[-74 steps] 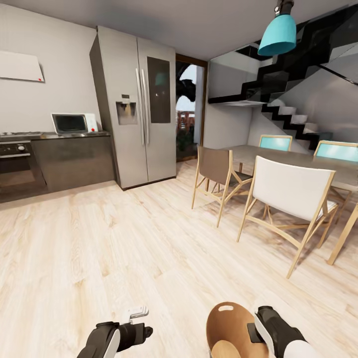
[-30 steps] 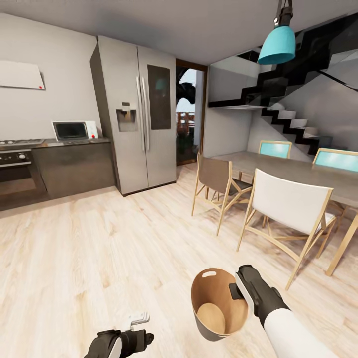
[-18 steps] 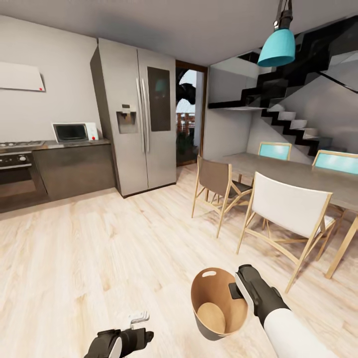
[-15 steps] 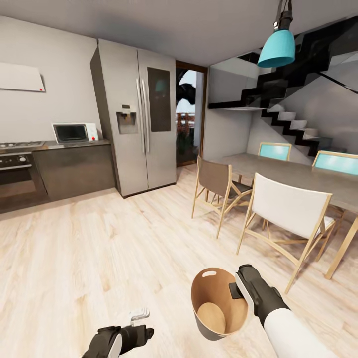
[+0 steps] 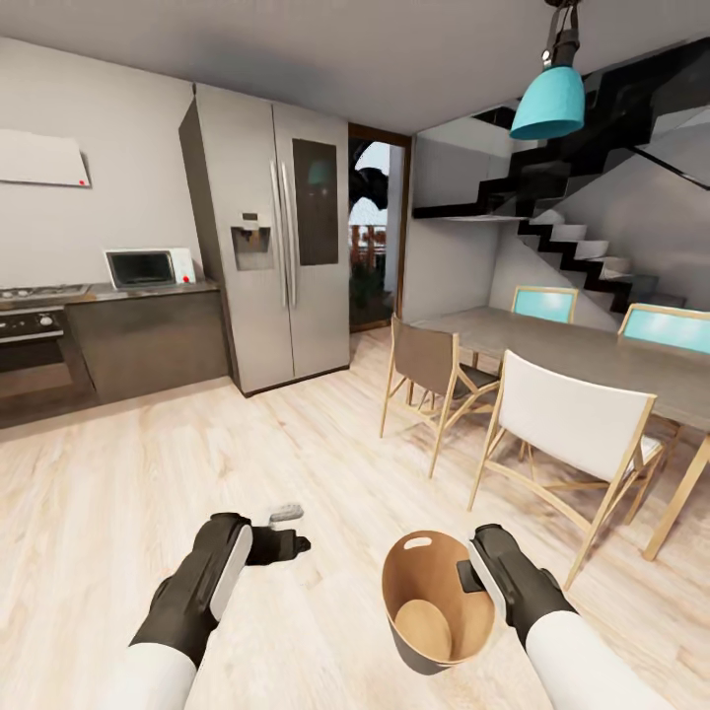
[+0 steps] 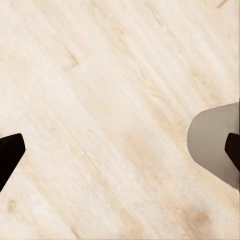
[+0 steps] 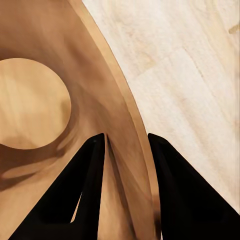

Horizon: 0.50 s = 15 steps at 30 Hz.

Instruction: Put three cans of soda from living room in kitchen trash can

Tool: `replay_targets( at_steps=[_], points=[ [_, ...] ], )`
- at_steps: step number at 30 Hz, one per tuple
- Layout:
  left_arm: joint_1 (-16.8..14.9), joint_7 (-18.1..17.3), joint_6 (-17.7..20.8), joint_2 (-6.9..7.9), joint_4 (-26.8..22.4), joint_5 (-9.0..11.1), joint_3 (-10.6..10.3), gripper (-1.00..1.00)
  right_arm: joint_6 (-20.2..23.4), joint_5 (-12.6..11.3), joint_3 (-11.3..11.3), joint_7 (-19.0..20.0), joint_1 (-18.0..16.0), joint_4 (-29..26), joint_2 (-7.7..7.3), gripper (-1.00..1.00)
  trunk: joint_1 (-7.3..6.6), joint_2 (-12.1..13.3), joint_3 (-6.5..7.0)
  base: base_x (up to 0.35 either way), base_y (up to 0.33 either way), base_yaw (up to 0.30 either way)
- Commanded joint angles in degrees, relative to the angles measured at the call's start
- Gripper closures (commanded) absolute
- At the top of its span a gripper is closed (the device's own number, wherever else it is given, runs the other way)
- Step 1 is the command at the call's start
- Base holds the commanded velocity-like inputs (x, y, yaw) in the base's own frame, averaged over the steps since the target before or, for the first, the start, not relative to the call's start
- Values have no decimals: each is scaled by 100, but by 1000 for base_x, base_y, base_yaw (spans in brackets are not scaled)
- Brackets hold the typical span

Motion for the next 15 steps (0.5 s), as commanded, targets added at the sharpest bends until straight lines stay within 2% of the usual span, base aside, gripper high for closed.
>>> replay_targets(
  at_steps=[1,5,10,15],
  points=[
    [-79,0,86,2,4,-8,-1,-100,-11,-91,-4,28,-2,-2,2,100,-23,41,18,0,0,0],
    [-330,43,368,11,22,-12,0,-100,-11,-91,-4,28,-3,-2,-2,100,-111,202,90,0,0,0],
    [-384,306,420,16,83,1,27,-100,-11,-91,-7,28,-3,-2,-4,100,-220,402,180,0,0,0],
    [-395,399,428,15,101,17,46,-100,-11,-96,-12,35,-3,-7,-8,100,-330,603,270,0,0,0]
  ],
)
